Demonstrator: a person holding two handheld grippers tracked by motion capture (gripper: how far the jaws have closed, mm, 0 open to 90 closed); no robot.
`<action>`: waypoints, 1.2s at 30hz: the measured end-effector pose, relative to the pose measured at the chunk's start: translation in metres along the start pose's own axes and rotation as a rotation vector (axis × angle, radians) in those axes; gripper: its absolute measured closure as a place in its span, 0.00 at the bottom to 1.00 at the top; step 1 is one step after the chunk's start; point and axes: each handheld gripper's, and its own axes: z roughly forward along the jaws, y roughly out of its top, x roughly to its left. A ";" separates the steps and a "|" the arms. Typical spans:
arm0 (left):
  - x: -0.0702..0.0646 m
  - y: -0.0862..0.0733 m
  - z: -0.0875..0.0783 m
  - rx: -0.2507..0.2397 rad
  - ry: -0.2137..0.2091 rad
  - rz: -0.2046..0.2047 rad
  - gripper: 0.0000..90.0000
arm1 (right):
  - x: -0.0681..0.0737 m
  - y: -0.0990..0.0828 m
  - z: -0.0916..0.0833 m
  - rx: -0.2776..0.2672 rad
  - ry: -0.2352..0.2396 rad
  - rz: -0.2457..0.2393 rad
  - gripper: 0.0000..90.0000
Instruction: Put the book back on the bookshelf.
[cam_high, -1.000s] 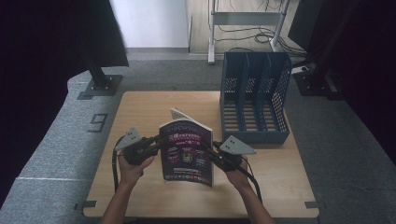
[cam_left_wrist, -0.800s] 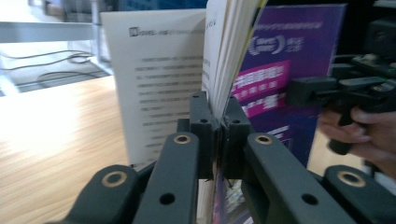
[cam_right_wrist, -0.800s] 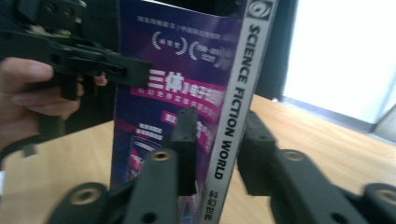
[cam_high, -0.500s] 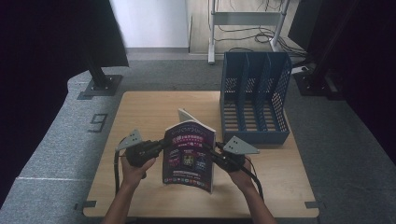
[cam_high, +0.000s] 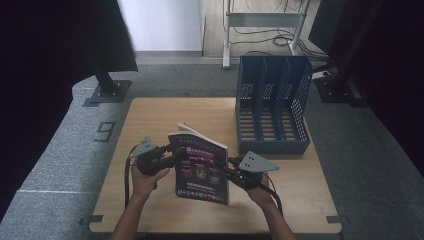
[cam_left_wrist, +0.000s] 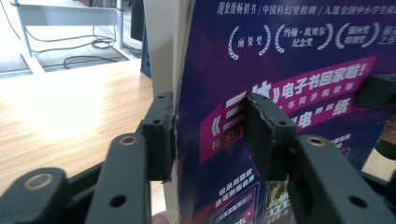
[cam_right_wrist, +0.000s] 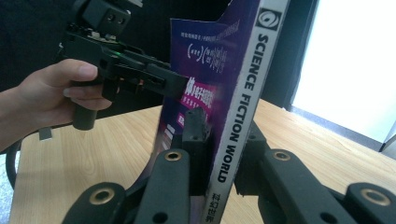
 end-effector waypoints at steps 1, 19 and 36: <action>0.000 0.000 0.001 -0.004 -0.007 -0.005 0.56 | 0.000 0.000 0.000 0.002 0.002 0.001 0.85; -0.002 -0.001 0.006 0.020 -0.035 0.007 0.71 | -0.004 0.002 0.020 0.097 -0.051 0.007 0.84; 0.013 -0.012 0.007 0.042 0.016 -0.065 0.50 | 0.000 -0.001 0.008 0.038 -0.026 -0.016 0.86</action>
